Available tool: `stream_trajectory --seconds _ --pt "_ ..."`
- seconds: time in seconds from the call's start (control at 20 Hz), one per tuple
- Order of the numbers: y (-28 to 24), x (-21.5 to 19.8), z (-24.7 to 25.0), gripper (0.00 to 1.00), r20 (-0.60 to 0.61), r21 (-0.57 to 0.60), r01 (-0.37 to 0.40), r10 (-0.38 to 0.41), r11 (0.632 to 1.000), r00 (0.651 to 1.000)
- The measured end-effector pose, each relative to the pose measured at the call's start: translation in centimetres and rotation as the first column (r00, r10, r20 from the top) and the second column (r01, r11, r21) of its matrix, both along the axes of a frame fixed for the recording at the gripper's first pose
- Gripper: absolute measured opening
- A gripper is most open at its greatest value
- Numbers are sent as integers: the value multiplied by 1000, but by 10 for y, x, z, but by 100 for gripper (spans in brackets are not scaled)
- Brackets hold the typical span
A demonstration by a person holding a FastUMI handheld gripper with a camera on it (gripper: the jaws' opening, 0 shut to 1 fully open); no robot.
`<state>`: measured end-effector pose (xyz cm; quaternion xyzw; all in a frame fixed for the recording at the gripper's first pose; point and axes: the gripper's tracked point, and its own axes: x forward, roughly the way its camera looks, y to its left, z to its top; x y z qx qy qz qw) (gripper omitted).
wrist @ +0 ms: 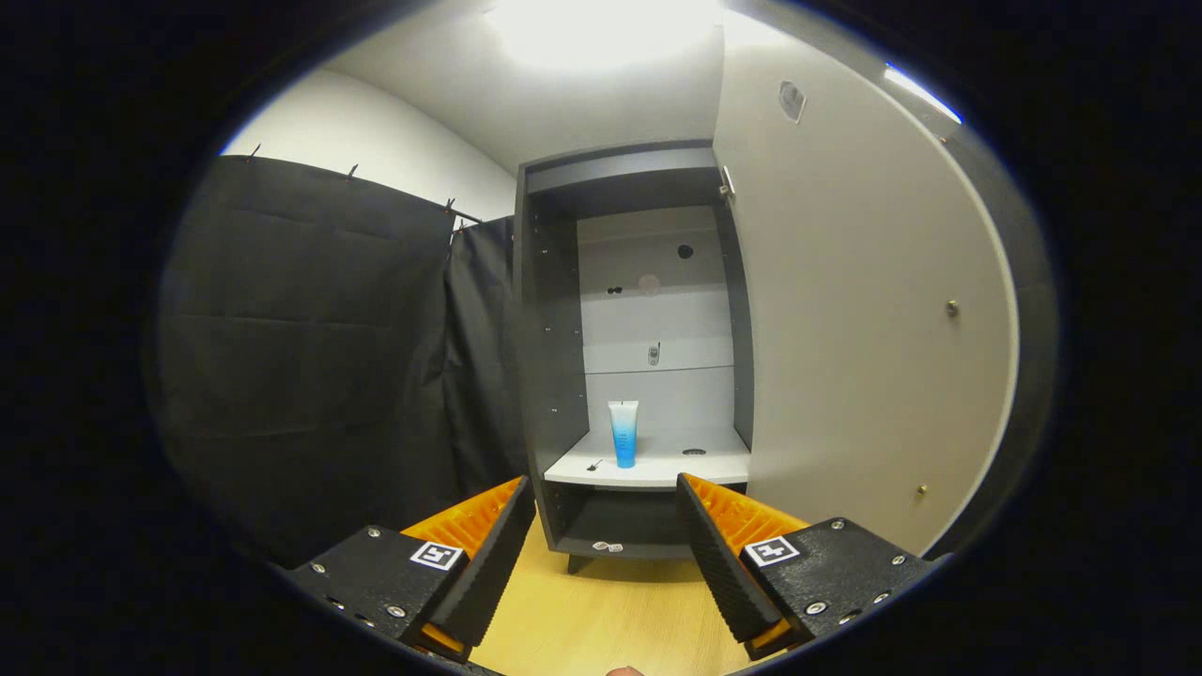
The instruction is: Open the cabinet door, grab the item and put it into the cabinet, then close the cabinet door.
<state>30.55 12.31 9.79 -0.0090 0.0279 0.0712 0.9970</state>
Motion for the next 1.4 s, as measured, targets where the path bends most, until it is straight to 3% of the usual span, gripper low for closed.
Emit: stream_trajectory --seconds 0.2,0.35,0.6,1.05,1.25,1.4 --pt "-19 -39 -1 93 -14 -10 5 -5 1000 1000" --pt "-47 -55 0 93 -3 -30 54 -55 998 999" --pt "-101 -72 7 93 -8 56 150 -150 987 989" --pt "-217 -95 55 95 81 129 381 -393 915 916" --pt "-255 -86 69 95 124 114 472 -484 874 866" --pt "-268 -70 56 95 90 80 503 -508 861 856"
